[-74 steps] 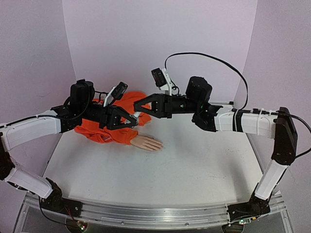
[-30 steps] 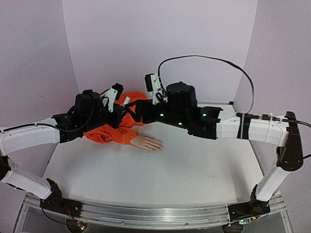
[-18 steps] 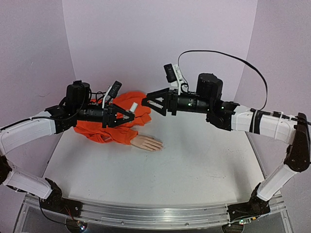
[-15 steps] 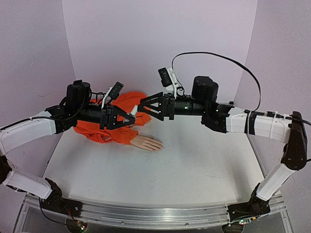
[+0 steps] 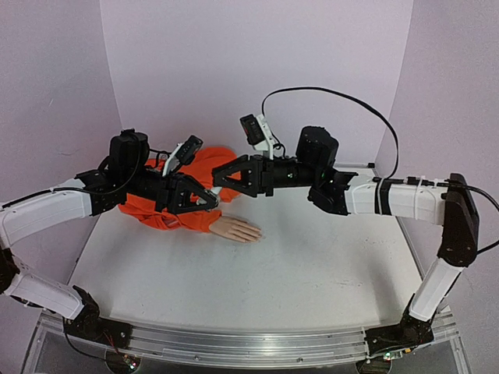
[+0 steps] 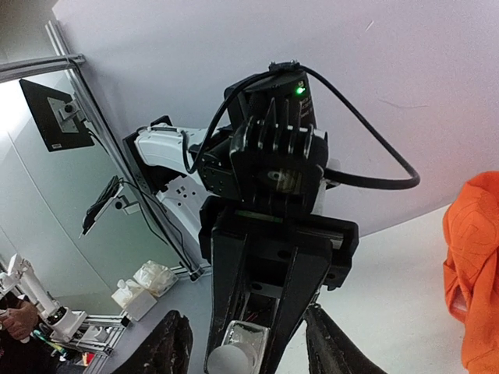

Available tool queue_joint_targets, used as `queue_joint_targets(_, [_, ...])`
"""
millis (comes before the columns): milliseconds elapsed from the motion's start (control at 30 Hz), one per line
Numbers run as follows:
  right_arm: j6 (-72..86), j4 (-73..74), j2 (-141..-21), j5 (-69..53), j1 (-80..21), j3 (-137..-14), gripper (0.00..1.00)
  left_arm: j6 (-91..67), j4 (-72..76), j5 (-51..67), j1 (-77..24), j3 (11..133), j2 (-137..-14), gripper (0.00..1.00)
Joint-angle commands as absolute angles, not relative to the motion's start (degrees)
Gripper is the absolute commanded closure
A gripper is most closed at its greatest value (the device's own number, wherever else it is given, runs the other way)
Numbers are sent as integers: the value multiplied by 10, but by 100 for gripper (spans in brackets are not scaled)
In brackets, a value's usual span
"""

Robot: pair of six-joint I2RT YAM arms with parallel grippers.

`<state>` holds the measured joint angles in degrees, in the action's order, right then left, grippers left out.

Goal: Paint the nails

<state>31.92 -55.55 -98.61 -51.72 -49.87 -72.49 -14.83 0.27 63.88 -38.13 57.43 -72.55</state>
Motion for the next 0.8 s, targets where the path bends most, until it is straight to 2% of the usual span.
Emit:
queue_joint_targets(0, [327, -611, -991, -551, -509, -765, 54, -144, 37, 658, -384, 613, -726, 100])
queue_joint_targets(167, [328, -612, -998, -548, -515, -768, 71, -144, 37, 660, -384, 616, -731, 100])
queue_joint_targets(400, [333, -610, -1003, -534, -523, -763, 87, -134, 38, 642, -383, 618, -733, 100])
queue_joint_targets(533, [332, -602, -1003, -511, -530, -755, 98, -114, 38, 586, -383, 623, -729, 100])
queue_joint_targets(633, [317, -565, -1003, -461, -539, -757, 100, -77, 37, 420, -386, 608, -707, 100])
queue_joint_targets(700, [311, -524, -1009, -408, -549, -768, 100, -44, 37, 231, -398, 599, -692, 100])
queue_joint_targets(767, [328, -481, -1021, -319, -561, -792, 100, 17, 39, -12, -440, 604, -692, 100])
